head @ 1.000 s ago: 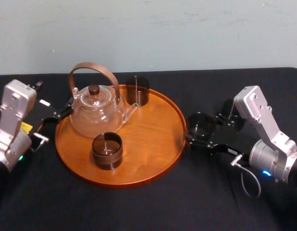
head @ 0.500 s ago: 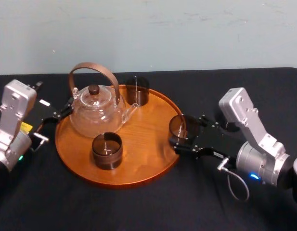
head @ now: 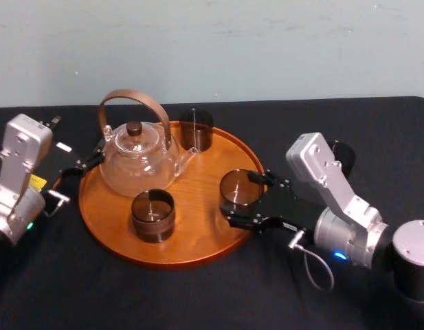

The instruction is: Pick up the glass from the table and place it on the tray.

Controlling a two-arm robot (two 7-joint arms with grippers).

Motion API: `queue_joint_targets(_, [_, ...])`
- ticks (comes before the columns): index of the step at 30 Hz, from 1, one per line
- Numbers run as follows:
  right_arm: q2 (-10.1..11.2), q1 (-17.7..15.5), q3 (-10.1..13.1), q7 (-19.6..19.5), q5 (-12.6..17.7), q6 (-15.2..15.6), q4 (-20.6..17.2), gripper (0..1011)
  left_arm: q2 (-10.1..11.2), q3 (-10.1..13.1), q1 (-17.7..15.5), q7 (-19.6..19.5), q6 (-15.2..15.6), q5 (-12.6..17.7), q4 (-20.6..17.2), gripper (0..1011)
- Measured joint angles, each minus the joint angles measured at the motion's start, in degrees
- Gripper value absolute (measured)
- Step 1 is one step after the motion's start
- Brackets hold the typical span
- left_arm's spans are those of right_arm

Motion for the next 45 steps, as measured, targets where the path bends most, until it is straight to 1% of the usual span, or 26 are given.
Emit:
queue_joint_targets(4, [-0.78, 0.74, -0.67, 0.01, -0.35, -0.29, 1.14, 908, 0.00, 0.00, 0.00, 0.00, 0.00, 0.00, 0.00, 1001])
queue_joint_targets(9, [-2.34, 2.17, -1.89, 0.22, -0.98, -1.09, 3.43, 908, 0.00, 0.00, 0.00, 0.00, 0.00, 0.00, 0.00, 1002])
queue_joint_targets(19, [-4.34, 3.91, -3.73, 0.61, -2.13, -2.40, 6.36, 908, 0.00, 0.00, 0.00, 0.00, 0.00, 0.00, 0.00, 1001])
queue_joint_targets(30, [-5.56, 4.93, -4.81, 1.13, -2.80, -3.14, 8.87, 908, 0.00, 0.00, 0.00, 0.00, 0.00, 0.00, 0.00, 1001])
queue_joint_targets(45, [-6.22, 5.56, -4.86, 1.68, -2.64, -3.84, 11.35, 908, 0.00, 0.00, 0.00, 0.00, 0.00, 0.00, 0.00, 1001])
